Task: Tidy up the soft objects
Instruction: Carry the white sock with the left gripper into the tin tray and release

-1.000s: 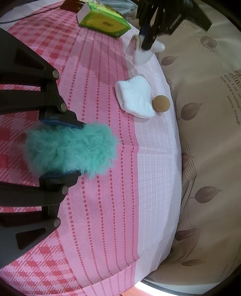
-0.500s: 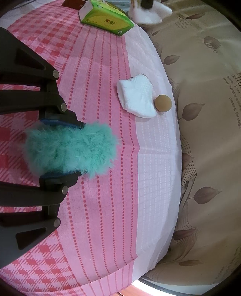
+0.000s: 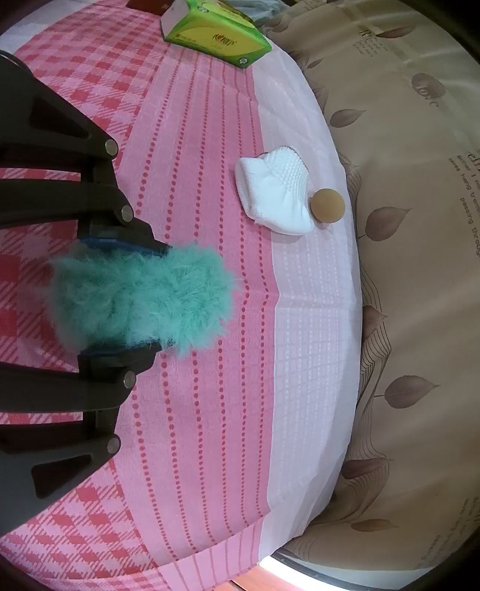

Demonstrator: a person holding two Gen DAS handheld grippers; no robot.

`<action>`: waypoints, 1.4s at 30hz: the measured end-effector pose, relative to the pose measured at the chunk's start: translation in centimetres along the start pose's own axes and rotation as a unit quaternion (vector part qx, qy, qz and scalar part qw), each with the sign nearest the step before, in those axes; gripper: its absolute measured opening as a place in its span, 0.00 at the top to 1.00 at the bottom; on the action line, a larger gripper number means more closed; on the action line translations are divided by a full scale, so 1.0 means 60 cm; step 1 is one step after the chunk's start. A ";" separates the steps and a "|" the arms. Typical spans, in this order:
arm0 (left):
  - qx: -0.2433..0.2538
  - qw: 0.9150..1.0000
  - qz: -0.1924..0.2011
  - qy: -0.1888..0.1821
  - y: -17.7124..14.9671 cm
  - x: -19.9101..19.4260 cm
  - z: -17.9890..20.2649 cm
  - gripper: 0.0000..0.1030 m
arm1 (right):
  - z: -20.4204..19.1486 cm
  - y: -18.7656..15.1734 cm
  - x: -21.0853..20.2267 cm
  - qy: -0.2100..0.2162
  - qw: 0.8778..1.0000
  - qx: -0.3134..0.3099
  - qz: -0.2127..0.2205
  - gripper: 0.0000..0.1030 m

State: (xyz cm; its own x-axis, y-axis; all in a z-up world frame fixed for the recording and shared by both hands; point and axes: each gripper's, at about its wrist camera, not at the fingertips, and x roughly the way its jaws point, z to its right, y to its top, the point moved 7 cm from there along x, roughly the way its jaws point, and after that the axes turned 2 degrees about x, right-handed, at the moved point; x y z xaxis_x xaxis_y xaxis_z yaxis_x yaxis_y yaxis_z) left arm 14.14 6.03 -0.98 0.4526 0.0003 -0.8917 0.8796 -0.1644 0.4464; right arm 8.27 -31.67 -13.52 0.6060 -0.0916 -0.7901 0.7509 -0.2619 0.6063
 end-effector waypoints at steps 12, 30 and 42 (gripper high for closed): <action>-0.041 0.997 -0.004 0.065 -0.020 0.029 -0.161 0.82 | 0.000 0.000 0.002 -0.005 1.000 -0.006 0.000 0.64; -0.054 0.996 -0.044 0.058 -0.059 0.118 -0.227 0.82 | 0.000 -0.001 0.003 -0.011 1.000 -0.014 -0.001 0.63; -0.059 0.995 -0.058 0.055 -0.053 0.166 -0.239 0.80 | 0.001 -0.001 0.003 -0.015 1.000 -0.018 -0.001 0.63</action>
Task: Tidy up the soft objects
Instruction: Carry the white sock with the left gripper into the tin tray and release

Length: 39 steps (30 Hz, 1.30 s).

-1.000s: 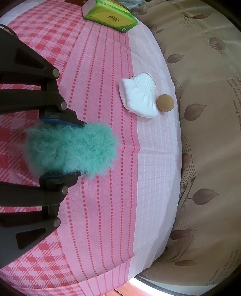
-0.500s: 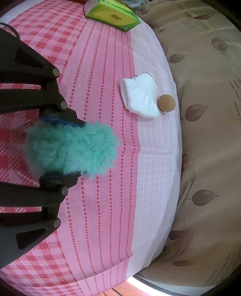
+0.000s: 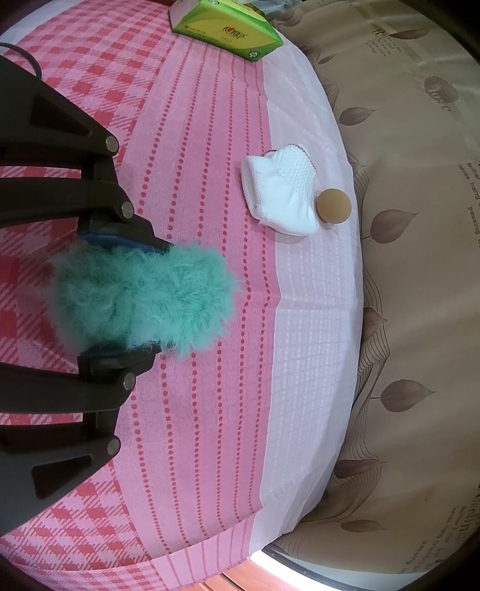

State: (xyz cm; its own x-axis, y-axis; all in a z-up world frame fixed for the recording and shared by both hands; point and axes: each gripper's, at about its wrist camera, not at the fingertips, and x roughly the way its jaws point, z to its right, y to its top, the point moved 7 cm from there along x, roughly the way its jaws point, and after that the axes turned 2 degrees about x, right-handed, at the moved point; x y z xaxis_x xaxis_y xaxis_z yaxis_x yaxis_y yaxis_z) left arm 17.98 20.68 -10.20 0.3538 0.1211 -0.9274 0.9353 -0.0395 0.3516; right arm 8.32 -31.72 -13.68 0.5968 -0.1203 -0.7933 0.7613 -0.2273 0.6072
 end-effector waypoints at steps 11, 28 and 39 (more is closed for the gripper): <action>-0.004 1.000 -0.010 0.011 -0.023 -0.009 -0.031 0.67 | 0.000 0.000 0.001 -0.003 1.000 -0.004 0.000 0.63; -0.014 0.998 0.043 0.044 -0.070 -0.089 -0.058 0.65 | 0.000 0.000 0.003 -0.007 1.000 -0.010 0.000 0.63; 0.015 0.994 0.093 0.053 -0.121 -0.090 -0.002 0.65 | 0.000 -0.001 0.003 -0.006 1.000 -0.012 0.000 0.60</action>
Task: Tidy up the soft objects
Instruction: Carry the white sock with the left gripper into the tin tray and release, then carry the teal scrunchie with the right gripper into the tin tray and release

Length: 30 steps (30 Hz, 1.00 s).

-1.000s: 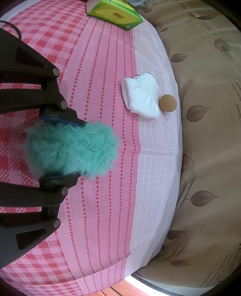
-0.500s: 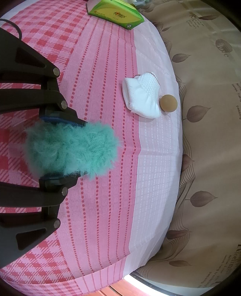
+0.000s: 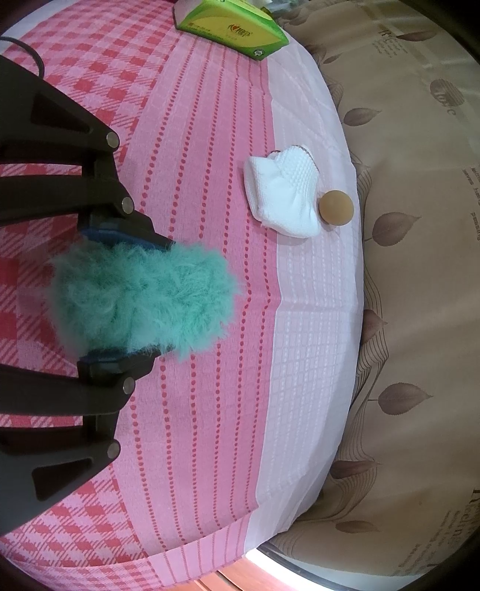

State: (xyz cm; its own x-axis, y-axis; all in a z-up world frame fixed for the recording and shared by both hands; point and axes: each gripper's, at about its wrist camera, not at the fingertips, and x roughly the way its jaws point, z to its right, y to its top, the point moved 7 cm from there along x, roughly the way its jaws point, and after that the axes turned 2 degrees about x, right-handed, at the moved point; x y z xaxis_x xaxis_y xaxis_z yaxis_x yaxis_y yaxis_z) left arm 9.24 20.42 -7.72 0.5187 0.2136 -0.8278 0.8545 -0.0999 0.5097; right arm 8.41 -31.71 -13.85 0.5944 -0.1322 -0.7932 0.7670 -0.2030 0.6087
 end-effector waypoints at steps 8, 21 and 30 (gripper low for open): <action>-0.033 0.999 0.010 0.004 -0.022 0.018 -0.006 0.65 | -0.004 0.000 0.000 -0.010 1.000 0.001 -0.001 0.63; -0.072 0.997 0.015 0.008 -0.037 0.035 -0.045 0.65 | -0.024 -0.001 -0.010 -0.036 0.999 0.002 -0.004 0.76; -0.081 0.996 0.017 0.013 -0.038 0.040 -0.056 0.65 | -0.077 0.012 -0.039 -0.019 1.000 -0.016 0.007 0.77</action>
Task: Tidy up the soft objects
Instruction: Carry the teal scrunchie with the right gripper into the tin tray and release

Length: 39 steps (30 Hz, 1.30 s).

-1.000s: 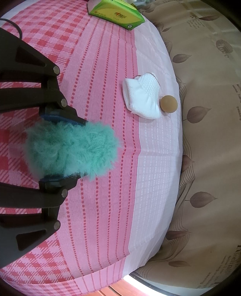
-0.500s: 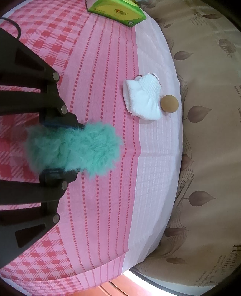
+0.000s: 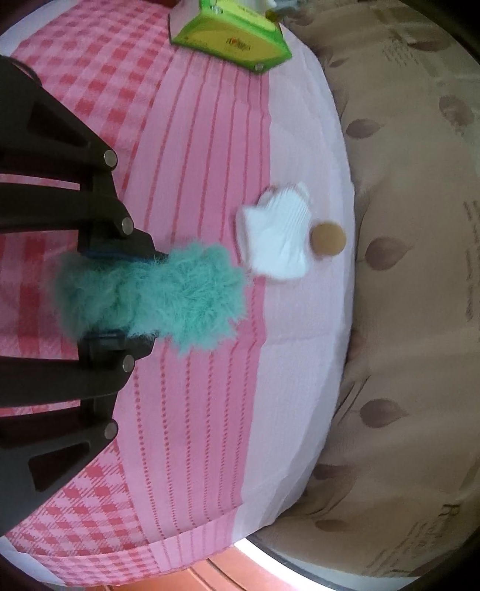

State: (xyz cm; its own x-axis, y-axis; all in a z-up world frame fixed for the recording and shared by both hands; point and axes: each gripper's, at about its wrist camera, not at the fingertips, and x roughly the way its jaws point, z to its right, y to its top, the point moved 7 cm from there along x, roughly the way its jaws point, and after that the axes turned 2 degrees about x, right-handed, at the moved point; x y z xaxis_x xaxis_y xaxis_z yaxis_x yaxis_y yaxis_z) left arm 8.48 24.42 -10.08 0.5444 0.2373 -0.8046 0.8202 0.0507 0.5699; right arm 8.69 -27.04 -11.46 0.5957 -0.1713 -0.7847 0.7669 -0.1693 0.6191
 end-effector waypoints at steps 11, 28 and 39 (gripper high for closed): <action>-0.017 1.000 0.007 0.012 0.004 -0.001 -0.018 0.65 | -0.134 0.042 -0.063 0.064 0.996 -0.054 0.032 0.77; -0.101 0.994 0.020 0.039 0.017 -0.008 -0.101 0.65 | -0.455 0.061 -0.129 0.211 0.960 -0.175 0.045 0.77; -0.164 0.985 0.010 0.061 0.010 0.003 -0.167 0.64 | -0.645 0.034 -0.138 0.277 0.930 -0.242 0.026 0.77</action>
State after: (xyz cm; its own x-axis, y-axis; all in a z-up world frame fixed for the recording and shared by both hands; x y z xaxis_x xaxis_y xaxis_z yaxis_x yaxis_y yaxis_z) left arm 7.30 34.20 -8.21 0.5189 0.3554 -0.7775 0.6977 0.3495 0.6254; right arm 14.54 11.59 -4.88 0.5638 0.3809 -0.7329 0.6719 0.3046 0.6751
